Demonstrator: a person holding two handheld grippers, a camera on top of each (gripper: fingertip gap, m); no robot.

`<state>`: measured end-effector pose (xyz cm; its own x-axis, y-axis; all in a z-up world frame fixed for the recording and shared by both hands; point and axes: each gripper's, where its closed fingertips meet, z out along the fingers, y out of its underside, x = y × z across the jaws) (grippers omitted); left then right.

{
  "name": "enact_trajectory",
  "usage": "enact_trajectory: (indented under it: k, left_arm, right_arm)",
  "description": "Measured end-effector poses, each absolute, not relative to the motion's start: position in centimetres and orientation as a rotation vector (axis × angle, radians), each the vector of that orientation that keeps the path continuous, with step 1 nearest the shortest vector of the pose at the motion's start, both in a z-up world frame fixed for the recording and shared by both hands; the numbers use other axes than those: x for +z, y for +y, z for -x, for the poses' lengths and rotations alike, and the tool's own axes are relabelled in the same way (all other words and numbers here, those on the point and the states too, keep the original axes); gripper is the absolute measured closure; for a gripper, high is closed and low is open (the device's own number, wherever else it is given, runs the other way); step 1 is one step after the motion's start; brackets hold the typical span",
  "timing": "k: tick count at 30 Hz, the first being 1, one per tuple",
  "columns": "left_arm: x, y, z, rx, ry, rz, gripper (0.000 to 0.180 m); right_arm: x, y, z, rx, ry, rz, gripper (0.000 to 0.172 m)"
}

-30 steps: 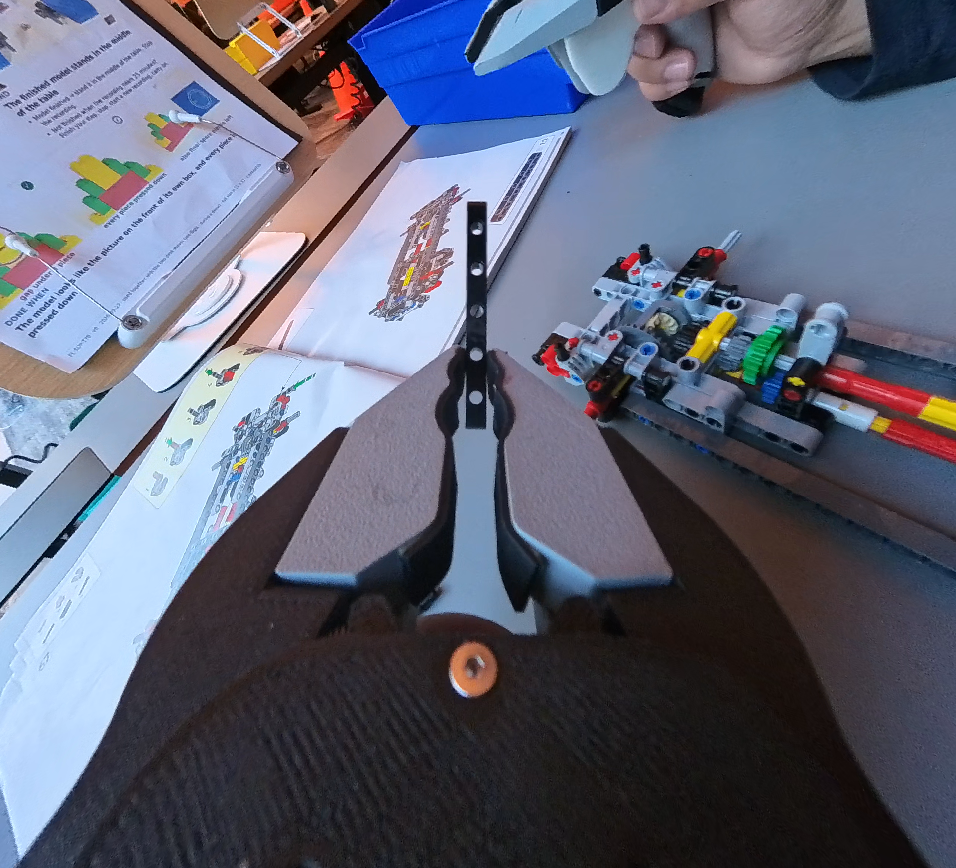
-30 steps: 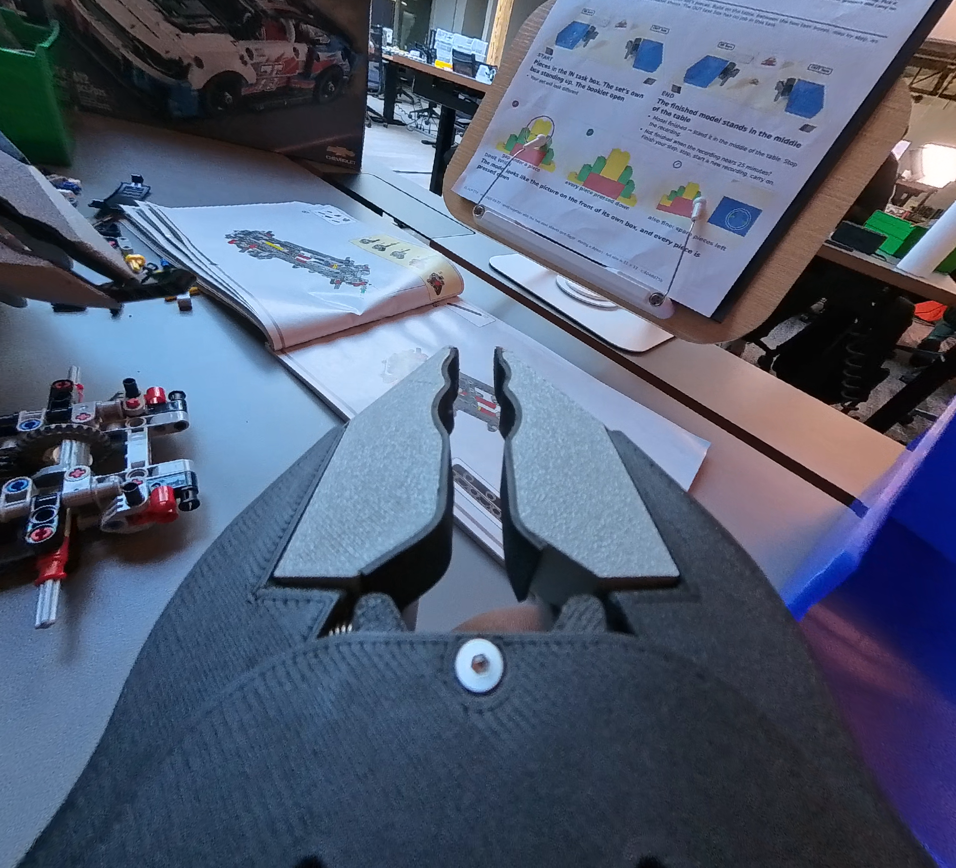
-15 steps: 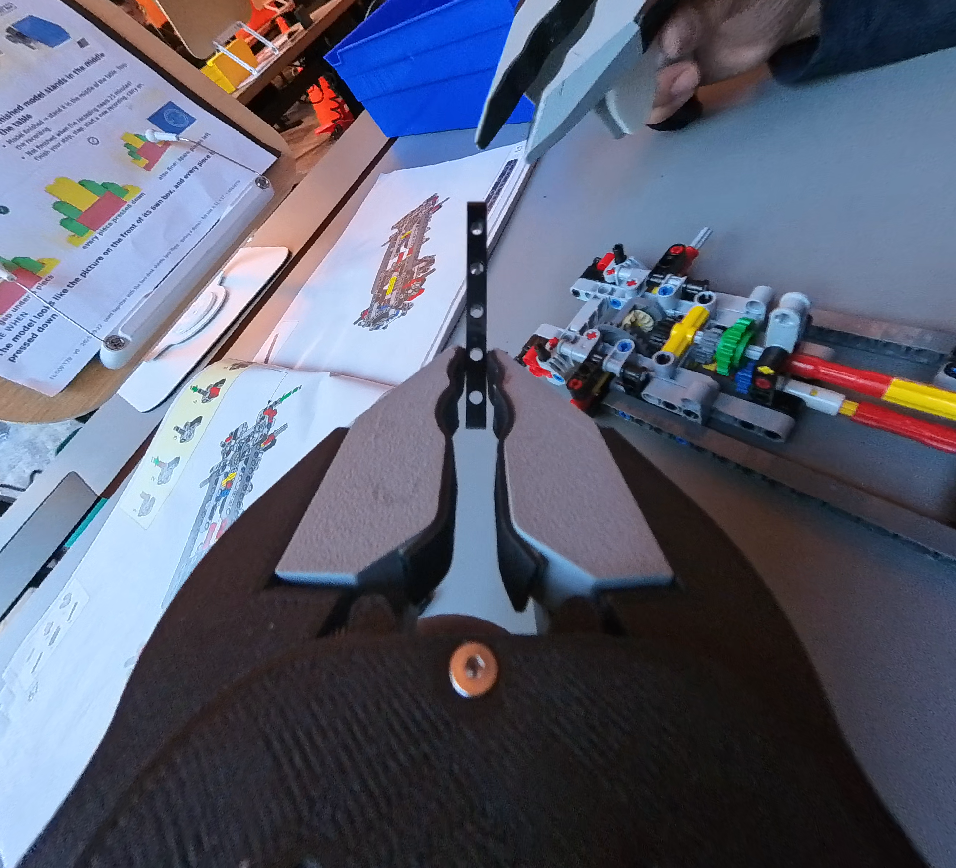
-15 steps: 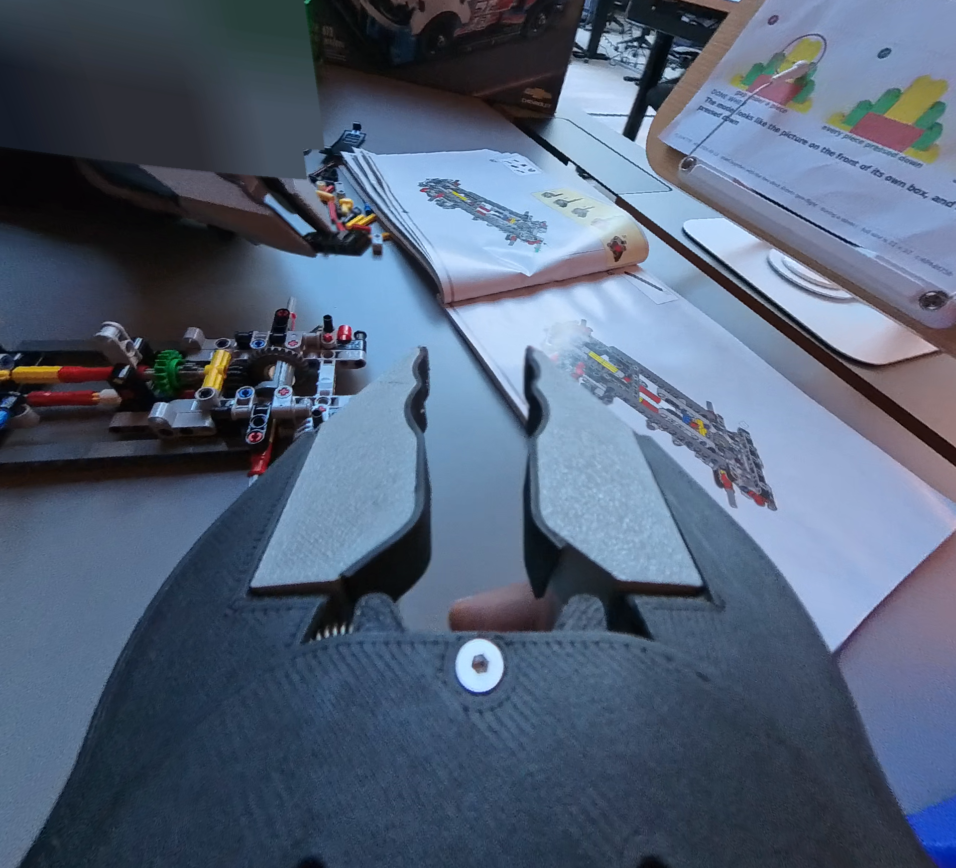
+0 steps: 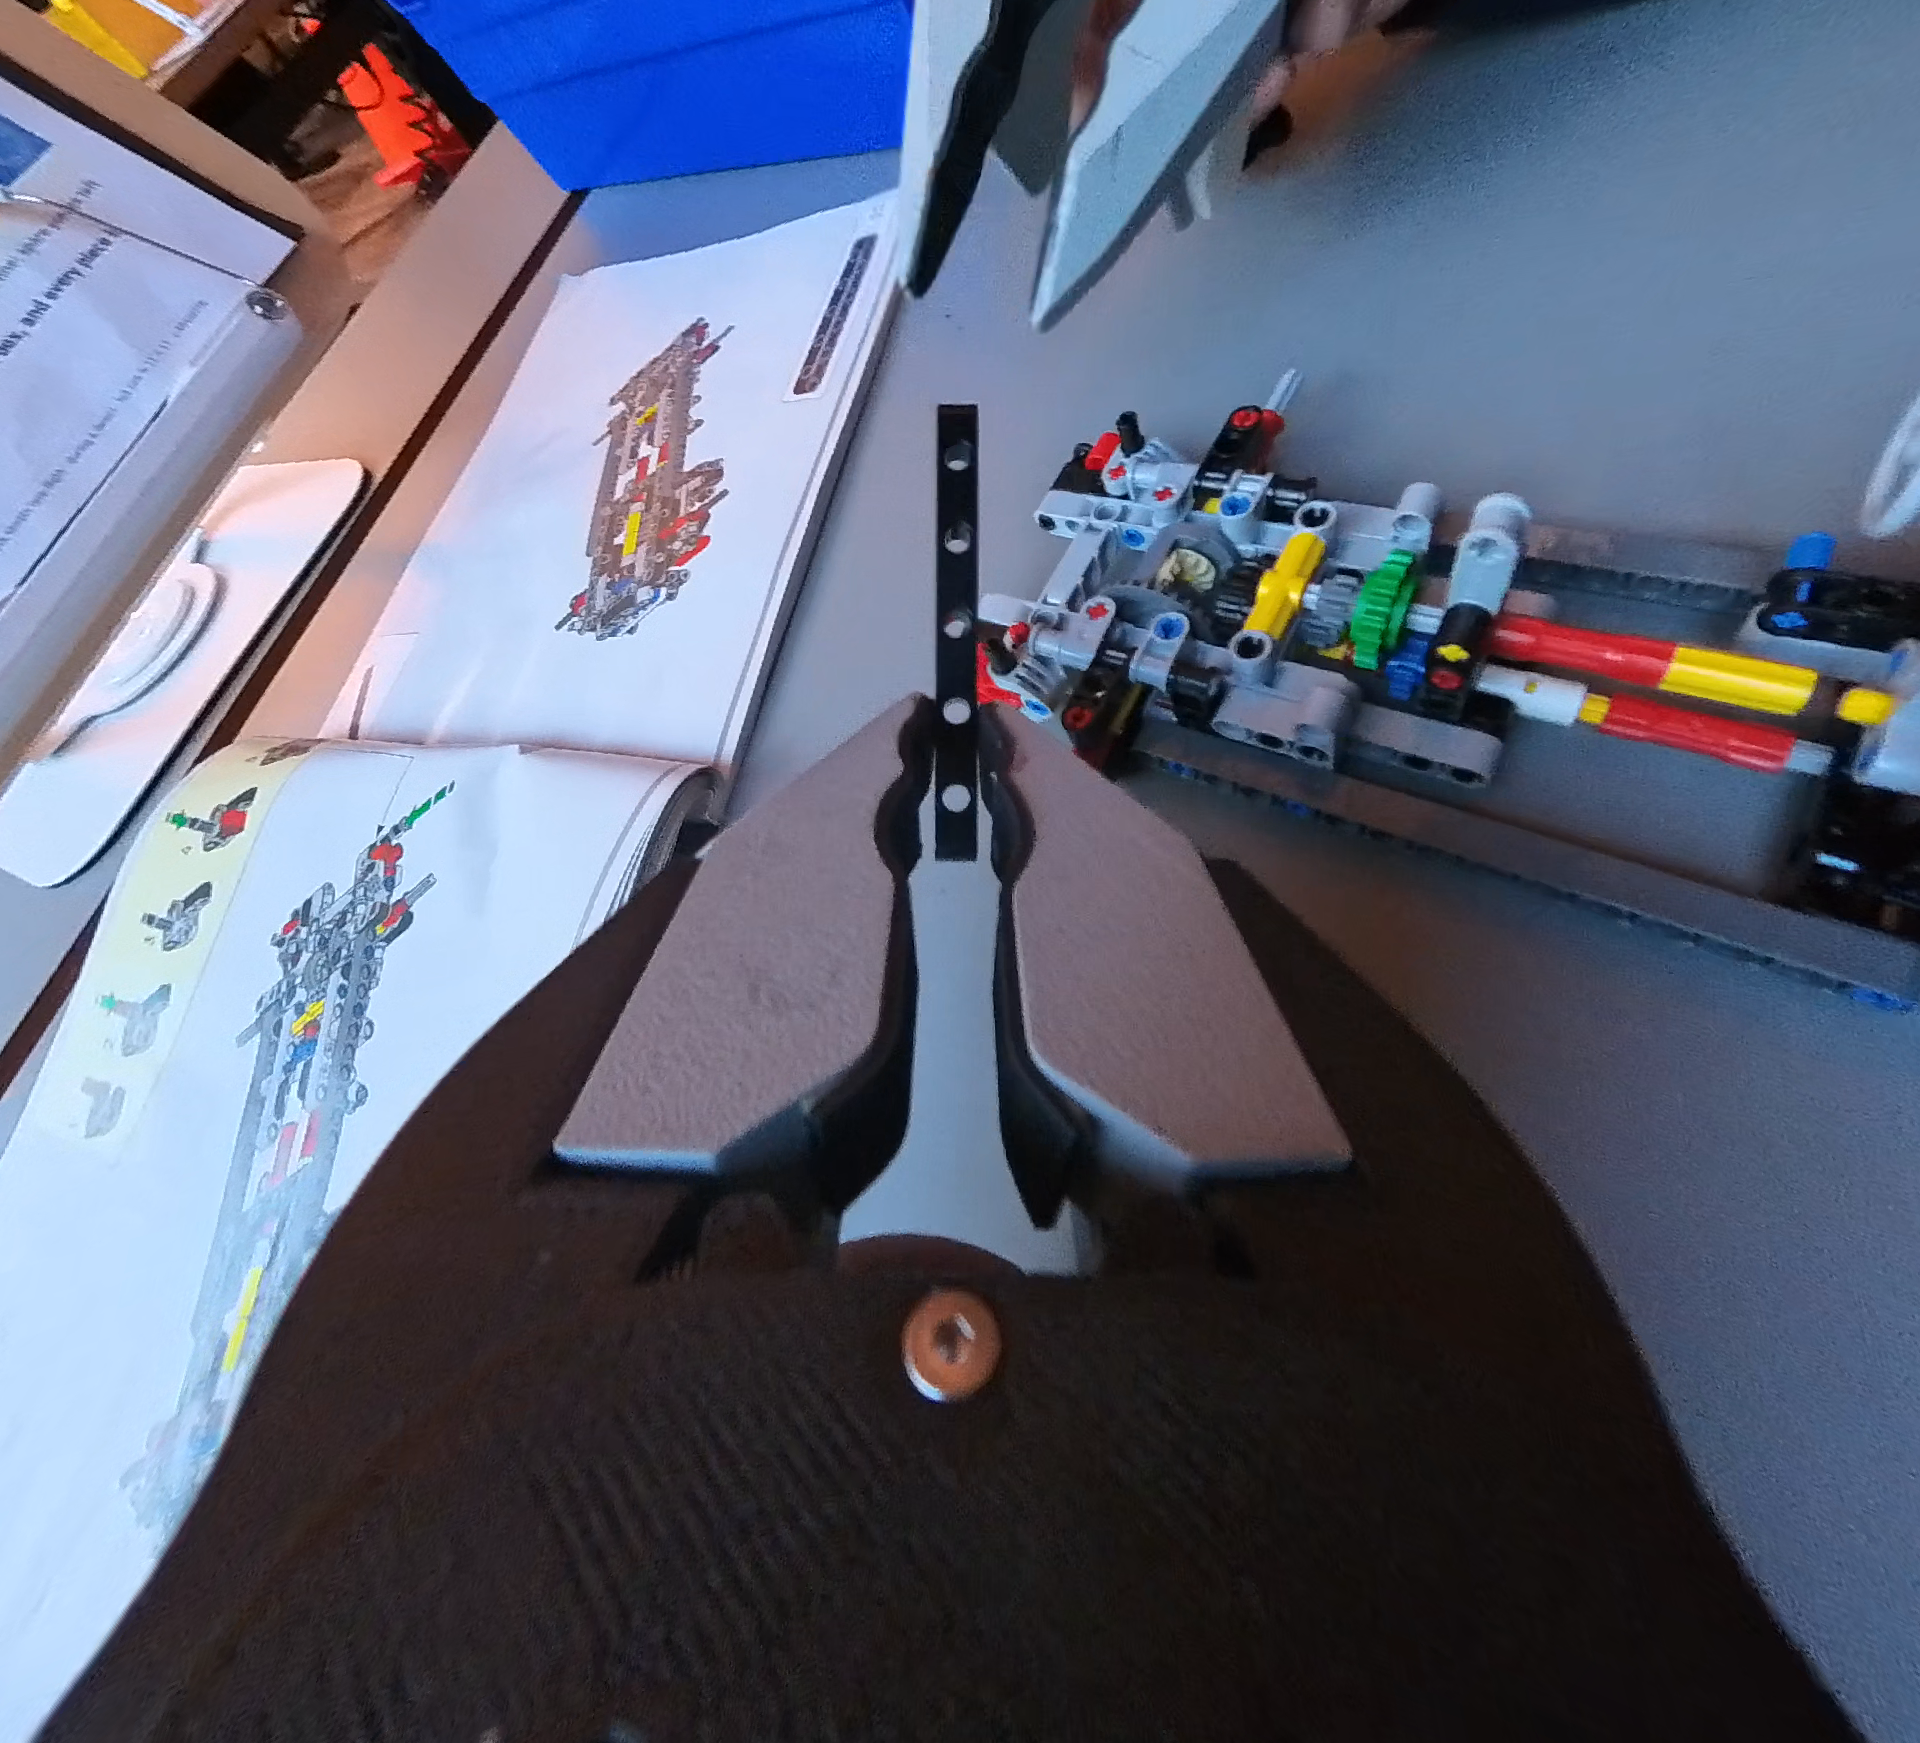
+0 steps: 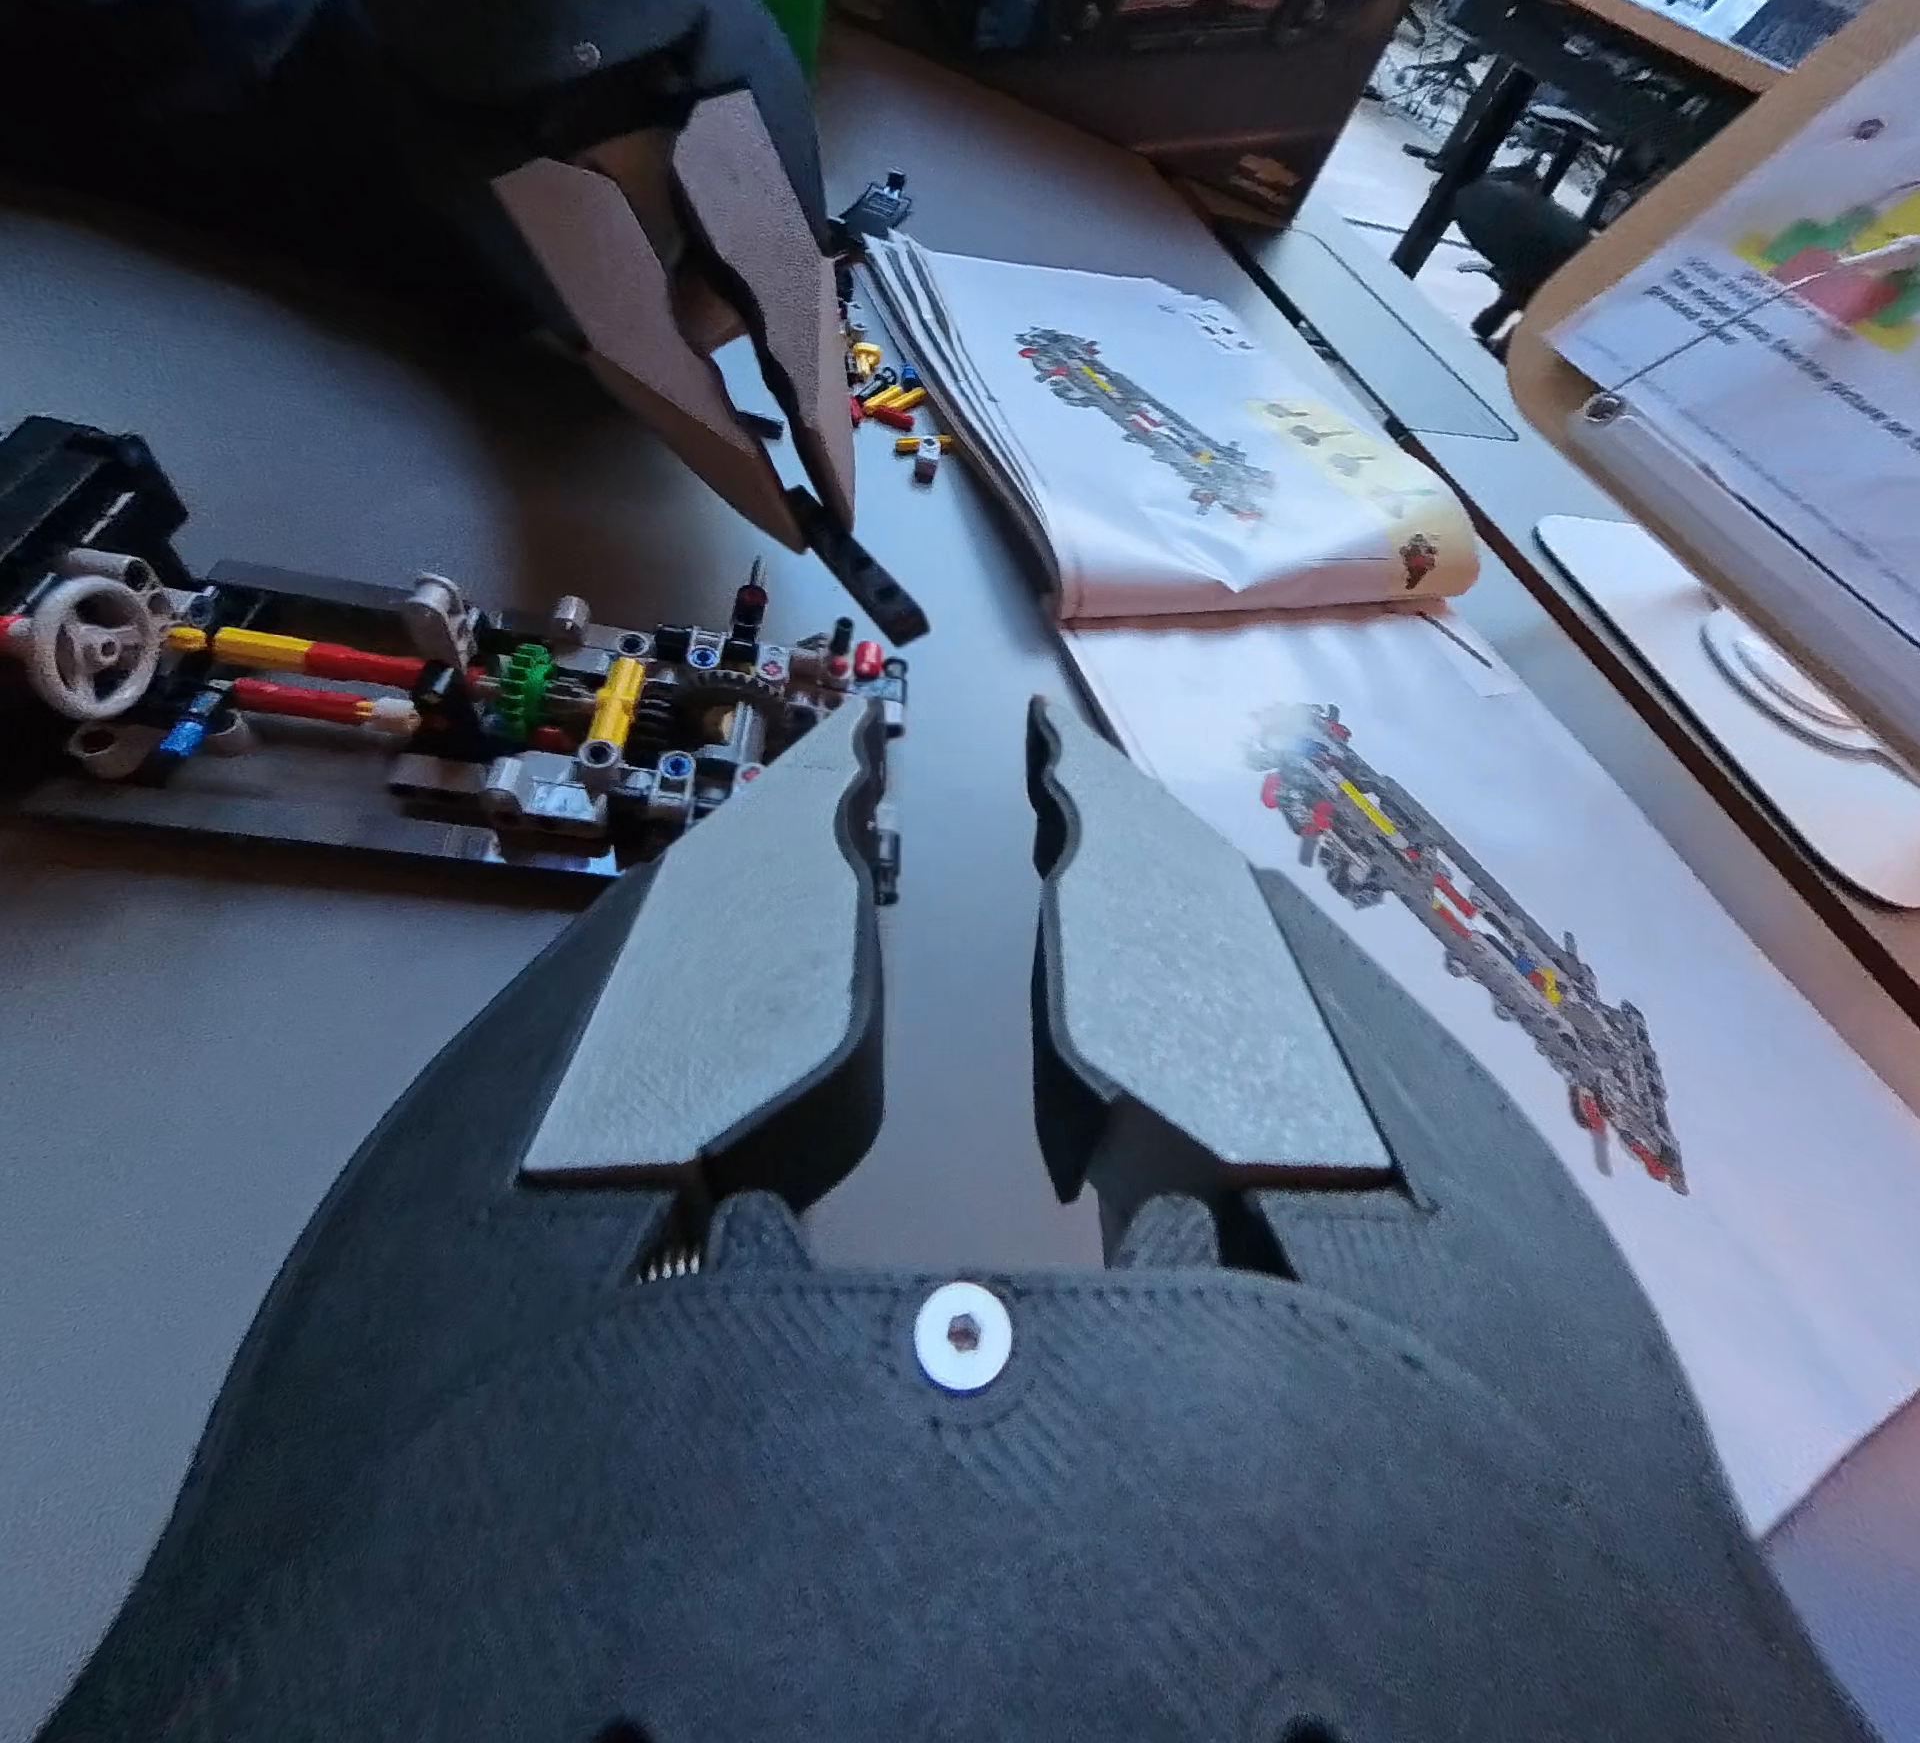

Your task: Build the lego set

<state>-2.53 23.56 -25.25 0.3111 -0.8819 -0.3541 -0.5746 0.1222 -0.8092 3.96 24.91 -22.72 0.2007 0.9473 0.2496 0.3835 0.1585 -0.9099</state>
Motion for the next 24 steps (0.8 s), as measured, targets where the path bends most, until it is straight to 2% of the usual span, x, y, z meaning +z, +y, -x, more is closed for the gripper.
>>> enact_trajectory:
  k: [2, 10, 16, 19, 24]
  left_arm:
    - [-25.5, 23.2, 2.6, -0.355, 1.443, 1.558, 0.175]
    - [-25.1, 23.6, 1.6, -0.359, 1.648, 1.594, 0.175]
    - [-25.4, 22.9, 0.6, -0.687, 1.718, 1.805, 0.175]
    - [-24.7, 22.6, 0.3, -0.966, 1.640, 1.932, 0.175]
    - [-24.4, 23.1, 0.3, -1.226, 1.514, 2.022, 0.175]
  right_arm:
    - [-22.7, 24.5, -3.5, 0.678, -1.377, 1.406, 0.141]
    - [-22.4, 23.3, -2.5, 0.636, -1.418, 1.346, 0.146]
    - [-22.9, 24.5, -3.1, 0.578, -1.394, 1.392, 0.167]
    - [-22.6, 24.7, -3.4, 0.661, -1.351, 1.425, 0.160]
    - [-22.0, 24.4, -3.7, 0.818, -1.318, 1.446, 0.161]
